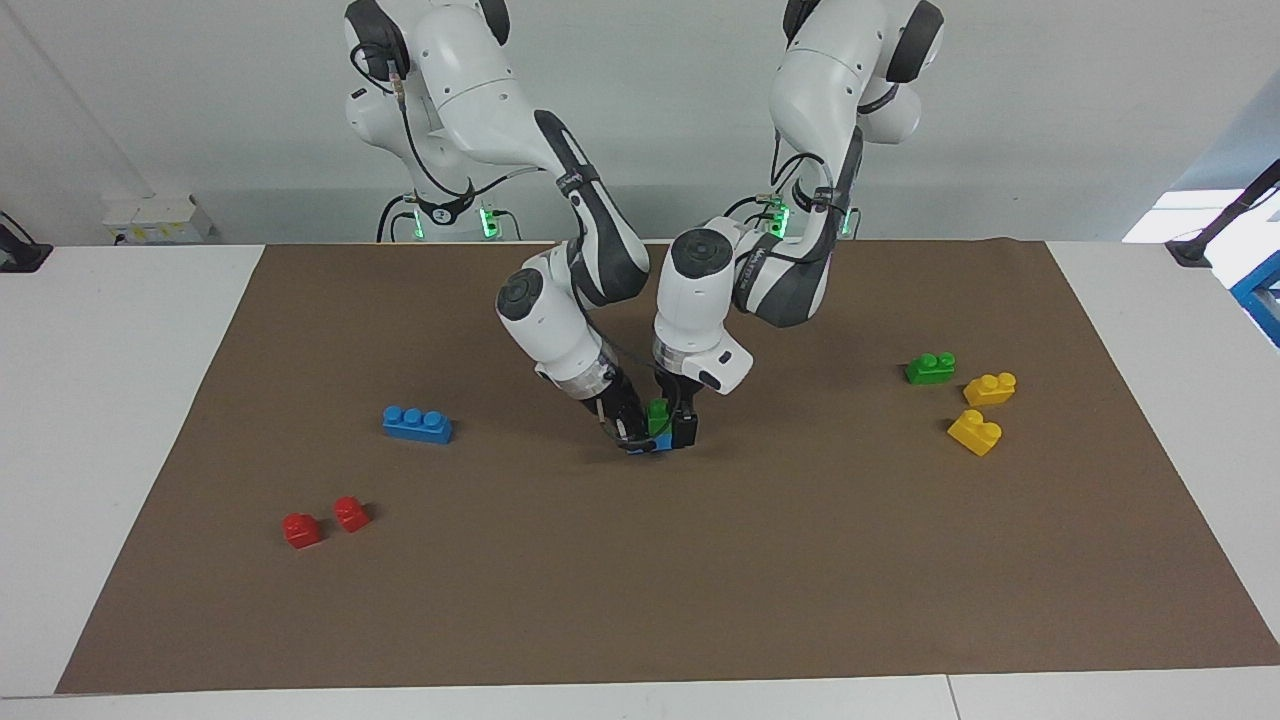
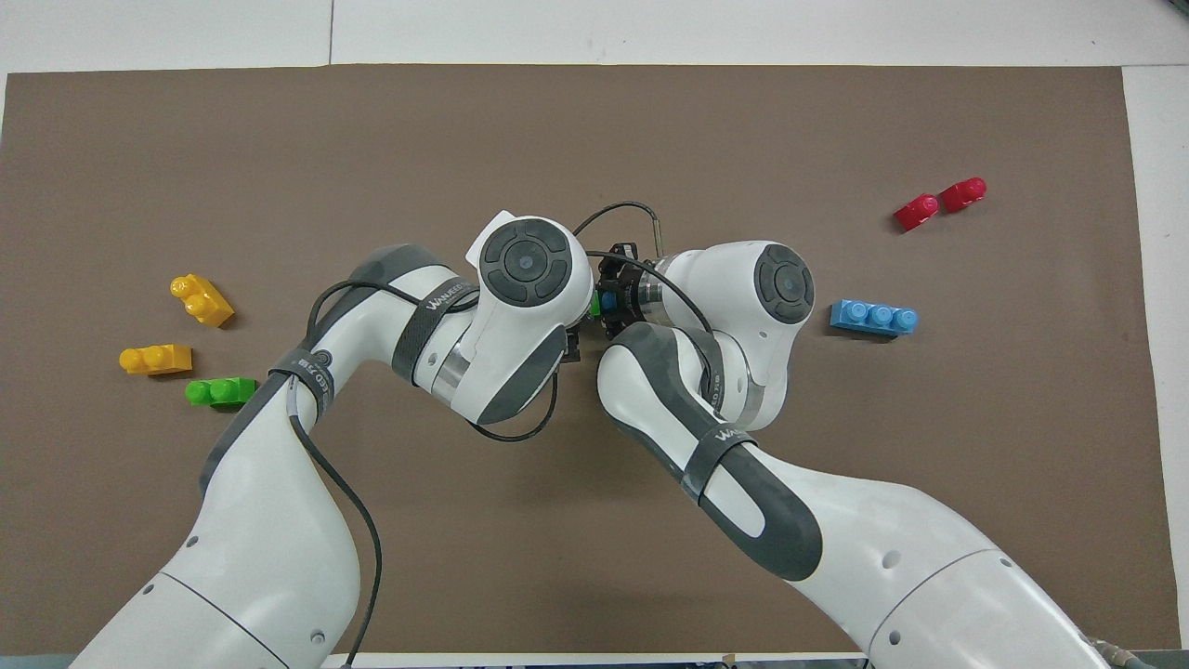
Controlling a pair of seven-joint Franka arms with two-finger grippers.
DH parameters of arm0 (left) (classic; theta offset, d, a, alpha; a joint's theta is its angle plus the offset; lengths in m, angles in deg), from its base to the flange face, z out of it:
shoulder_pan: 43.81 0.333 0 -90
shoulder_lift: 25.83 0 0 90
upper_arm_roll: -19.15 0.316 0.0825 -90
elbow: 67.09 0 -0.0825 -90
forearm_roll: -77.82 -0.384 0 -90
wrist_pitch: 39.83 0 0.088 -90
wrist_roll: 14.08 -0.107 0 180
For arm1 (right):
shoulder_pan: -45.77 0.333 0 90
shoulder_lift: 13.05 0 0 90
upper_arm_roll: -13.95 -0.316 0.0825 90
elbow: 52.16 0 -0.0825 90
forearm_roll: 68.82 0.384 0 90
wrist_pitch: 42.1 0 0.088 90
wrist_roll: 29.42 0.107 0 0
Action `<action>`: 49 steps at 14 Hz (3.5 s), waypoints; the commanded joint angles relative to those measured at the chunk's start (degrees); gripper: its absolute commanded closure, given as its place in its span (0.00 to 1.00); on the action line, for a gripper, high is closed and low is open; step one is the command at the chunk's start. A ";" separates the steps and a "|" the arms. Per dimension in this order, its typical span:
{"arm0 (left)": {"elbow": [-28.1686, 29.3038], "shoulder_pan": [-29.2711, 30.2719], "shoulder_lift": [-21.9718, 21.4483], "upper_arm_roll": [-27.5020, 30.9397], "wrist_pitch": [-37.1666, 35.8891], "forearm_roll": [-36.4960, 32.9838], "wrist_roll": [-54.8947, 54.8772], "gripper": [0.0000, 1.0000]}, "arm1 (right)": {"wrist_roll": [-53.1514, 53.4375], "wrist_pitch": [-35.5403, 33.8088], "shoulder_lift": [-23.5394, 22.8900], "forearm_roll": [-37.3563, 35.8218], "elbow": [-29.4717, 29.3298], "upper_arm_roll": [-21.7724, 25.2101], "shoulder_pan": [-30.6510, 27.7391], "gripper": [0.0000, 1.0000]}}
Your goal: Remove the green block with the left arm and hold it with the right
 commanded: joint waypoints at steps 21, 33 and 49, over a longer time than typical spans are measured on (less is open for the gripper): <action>2.67 11.76 -12.58 0.83 -16.30 -1.32 -27.53 1.00 | -3.75 -22.33 4.09 -8.92 -9.67 0.70 -11.83 1.00; 22.45 30.23 -16.45 0.65 1.10 0.17 -79.21 1.00 | -28.20 -42.34 -0.99 -9.89 -19.79 0.53 -31.55 1.00; 25.98 31.47 -13.81 0.74 8.84 0.17 -85.57 0.00 | -28.55 -30.65 -6.63 -9.45 -17.17 0.44 -32.07 1.00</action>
